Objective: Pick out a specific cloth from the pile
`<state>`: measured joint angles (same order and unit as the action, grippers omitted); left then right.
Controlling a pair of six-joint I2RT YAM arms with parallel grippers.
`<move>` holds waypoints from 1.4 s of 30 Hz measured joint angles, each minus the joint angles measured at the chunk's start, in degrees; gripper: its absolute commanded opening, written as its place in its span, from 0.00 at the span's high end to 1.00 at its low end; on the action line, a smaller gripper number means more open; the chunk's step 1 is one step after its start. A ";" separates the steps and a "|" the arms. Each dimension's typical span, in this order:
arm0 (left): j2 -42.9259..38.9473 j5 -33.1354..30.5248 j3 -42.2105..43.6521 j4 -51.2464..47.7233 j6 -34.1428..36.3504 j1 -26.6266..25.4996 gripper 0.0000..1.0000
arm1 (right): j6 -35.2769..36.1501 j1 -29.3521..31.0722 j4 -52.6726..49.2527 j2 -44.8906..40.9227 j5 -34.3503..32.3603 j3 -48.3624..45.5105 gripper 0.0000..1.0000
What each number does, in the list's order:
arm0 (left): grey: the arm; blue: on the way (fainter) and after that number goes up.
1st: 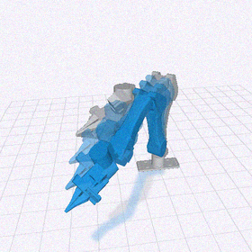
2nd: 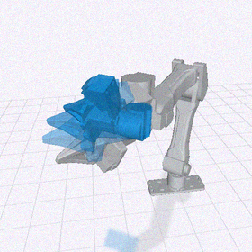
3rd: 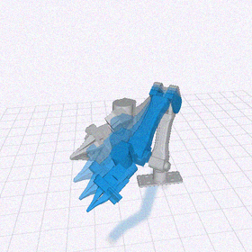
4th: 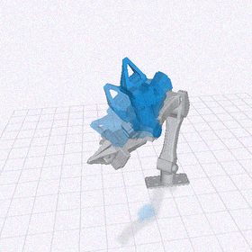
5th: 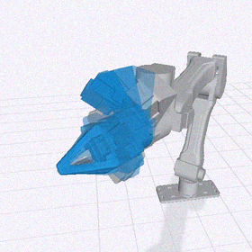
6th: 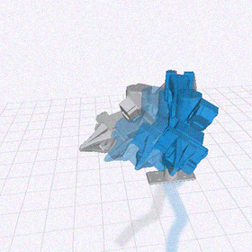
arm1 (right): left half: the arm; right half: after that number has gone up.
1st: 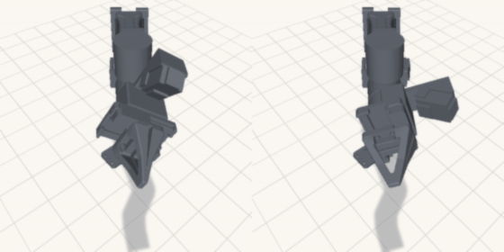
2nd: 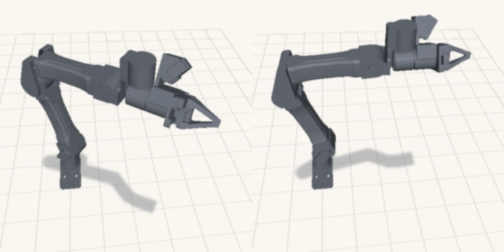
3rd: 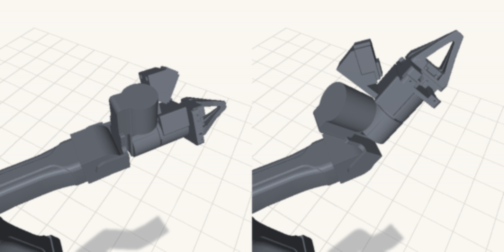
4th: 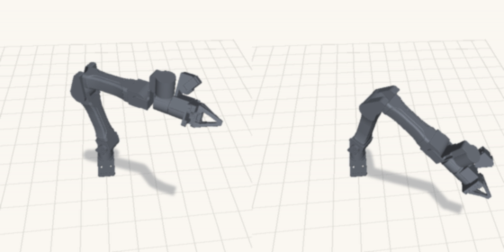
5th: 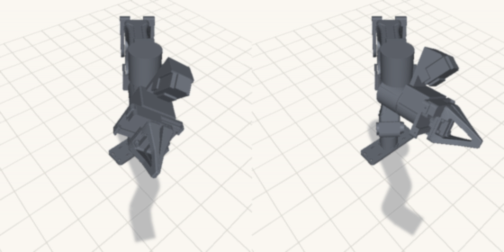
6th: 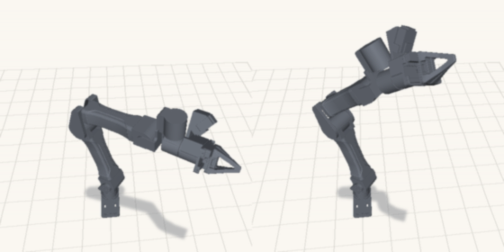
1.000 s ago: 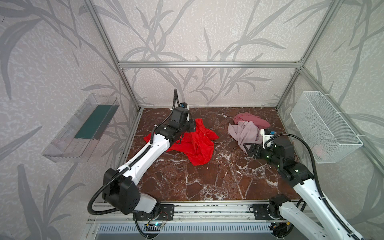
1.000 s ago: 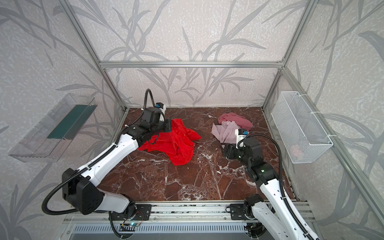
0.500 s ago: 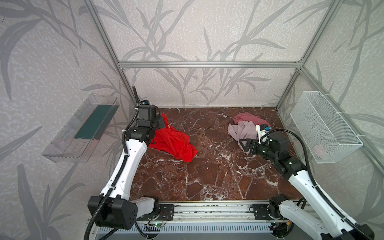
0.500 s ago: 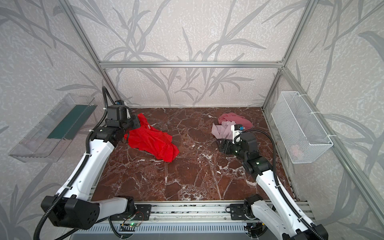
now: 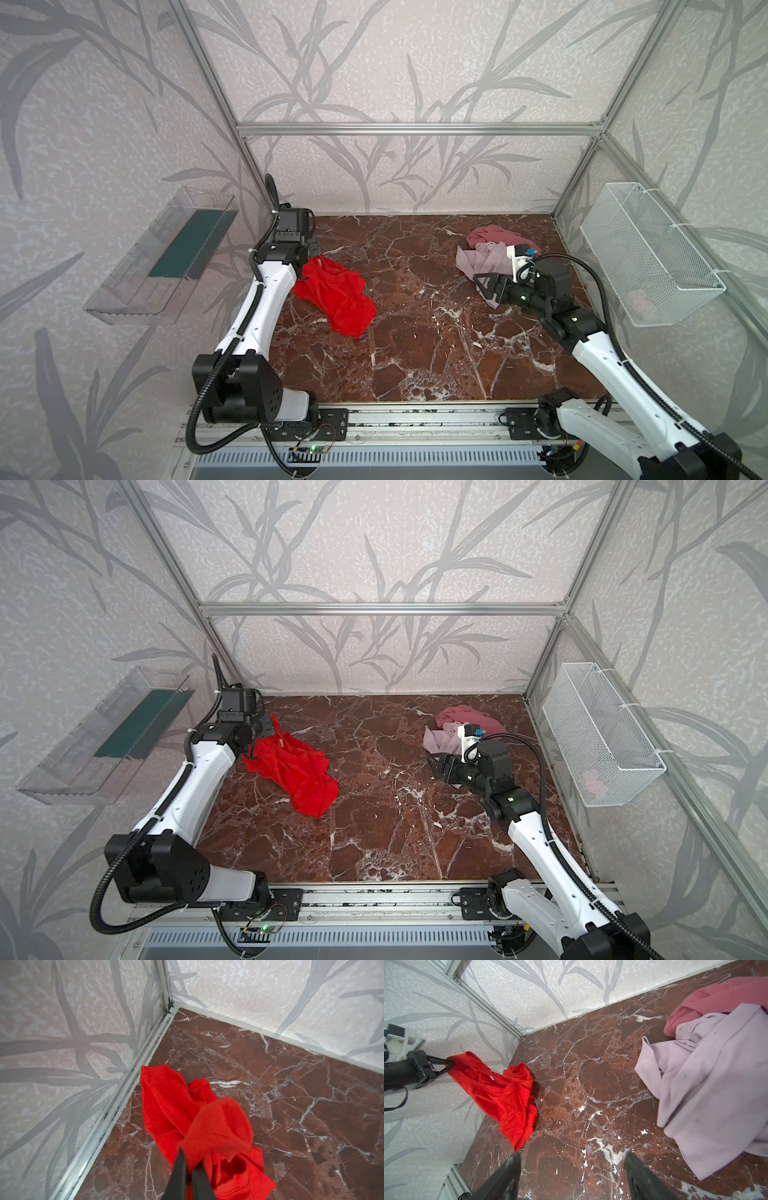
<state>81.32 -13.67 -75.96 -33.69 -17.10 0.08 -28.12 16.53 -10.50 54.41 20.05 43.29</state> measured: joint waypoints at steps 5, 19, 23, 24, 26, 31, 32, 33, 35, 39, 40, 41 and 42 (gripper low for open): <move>1.25 0.81 0.92 0.85 -1.01 -0.07 0.18 | -0.20 0.00 0.00 0.00 0.59 0.00 0.22; -1.44 1.36 12.17 -4.22 -6.60 -21.81 0.20 | -0.55 0.00 1.31 0.52 2.34 0.00 0.22; -1.49 2.40 18.51 -5.66 -9.84 -23.67 0.20 | -0.52 0.00 1.53 0.90 3.08 0.00 0.22; -1.46 2.56 20.02 -5.81 -10.58 -24.11 0.20 | -0.55 0.00 1.66 1.01 3.21 0.00 0.22; -1.31 2.91 22.05 -6.23 -11.65 -25.03 0.20 | -0.55 0.00 1.73 1.18 3.61 0.00 0.22; 0.09 3.54 25.77 -4.81 -13.33 -26.10 0.21 | -0.55 0.00 2.29 1.44 4.37 0.00 0.22; 0.50 3.67 26.25 -4.37 -13.46 -26.12 0.22 | -0.55 0.00 2.38 1.44 4.46 0.00 0.22; 1.05 3.91 26.64 -3.72 -13.51 -26.18 0.22 | -0.55 0.00 2.47 1.44 4.50 0.00 0.22; 2.54 4.55 26.91 -2.51 -13.53 -26.18 0.24 | -0.55 0.00 2.56 1.44 4.50 0.00 0.22; 6.47 5.70 26.91 0.09 -13.46 -26.18 0.26 | -0.55 0.00 2.51 1.40 4.48 0.00 0.22; 7.39 6.01 26.91 0.57 -13.46 -26.18 0.26 | -0.55 0.00 2.49 1.38 4.48 0.00 0.22; 8.24 6.23 26.91 1.07 -13.44 -26.18 0.26 | -0.55 0.00 2.47 1.33 4.48 0.00 0.22; 9.05 6.38 26.91 1.49 -13.44 -26.18 0.26 | -0.55 0.00 2.43 1.27 4.48 0.00 0.22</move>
<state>90.37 -7.29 -49.06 -32.21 -30.55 -26.11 -28.67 16.53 -8.08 55.68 24.53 43.29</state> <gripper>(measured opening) 0.737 0.778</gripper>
